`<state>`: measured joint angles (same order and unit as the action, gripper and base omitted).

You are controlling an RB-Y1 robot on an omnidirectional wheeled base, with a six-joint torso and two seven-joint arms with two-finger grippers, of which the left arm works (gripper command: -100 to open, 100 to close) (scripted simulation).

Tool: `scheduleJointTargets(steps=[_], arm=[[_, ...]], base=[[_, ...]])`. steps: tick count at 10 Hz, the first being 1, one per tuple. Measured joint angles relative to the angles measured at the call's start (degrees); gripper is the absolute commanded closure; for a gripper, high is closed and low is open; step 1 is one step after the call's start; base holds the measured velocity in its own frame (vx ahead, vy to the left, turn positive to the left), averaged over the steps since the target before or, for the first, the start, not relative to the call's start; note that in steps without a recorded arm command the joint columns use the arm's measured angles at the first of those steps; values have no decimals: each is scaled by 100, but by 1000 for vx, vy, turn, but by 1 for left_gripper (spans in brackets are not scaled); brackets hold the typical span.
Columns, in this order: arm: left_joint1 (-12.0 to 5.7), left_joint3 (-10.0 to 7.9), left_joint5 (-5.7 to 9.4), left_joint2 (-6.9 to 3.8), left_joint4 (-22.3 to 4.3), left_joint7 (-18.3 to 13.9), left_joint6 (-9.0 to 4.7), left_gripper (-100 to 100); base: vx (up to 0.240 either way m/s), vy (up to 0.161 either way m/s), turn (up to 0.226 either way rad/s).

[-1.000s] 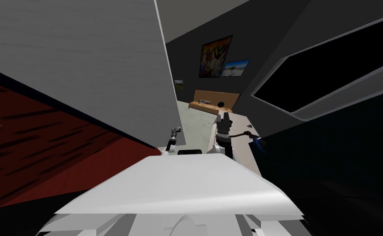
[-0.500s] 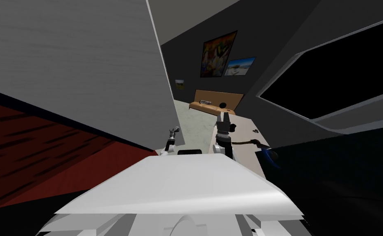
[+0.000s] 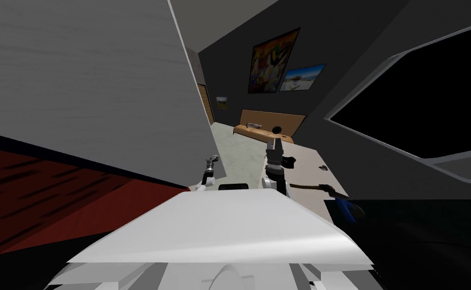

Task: Push the door open

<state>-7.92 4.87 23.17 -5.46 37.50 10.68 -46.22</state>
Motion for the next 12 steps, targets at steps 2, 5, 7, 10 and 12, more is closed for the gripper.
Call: scheduleJointTargets(steps=[2,5,7,10,12], arm=[[127,-134,72,20,158,103,117,100],[102,-353,183,-27,81,147,70,100],[88,-479,248,-55,35,154,16,100],[40,-567,293,-71,-49,153,-45,100],[59,-579,301,-55,2,179,-5,100]], base=[[172,-91,98],[184,-87,49],[119,-4,-13],[52,-2,-22],[5,0,4]])
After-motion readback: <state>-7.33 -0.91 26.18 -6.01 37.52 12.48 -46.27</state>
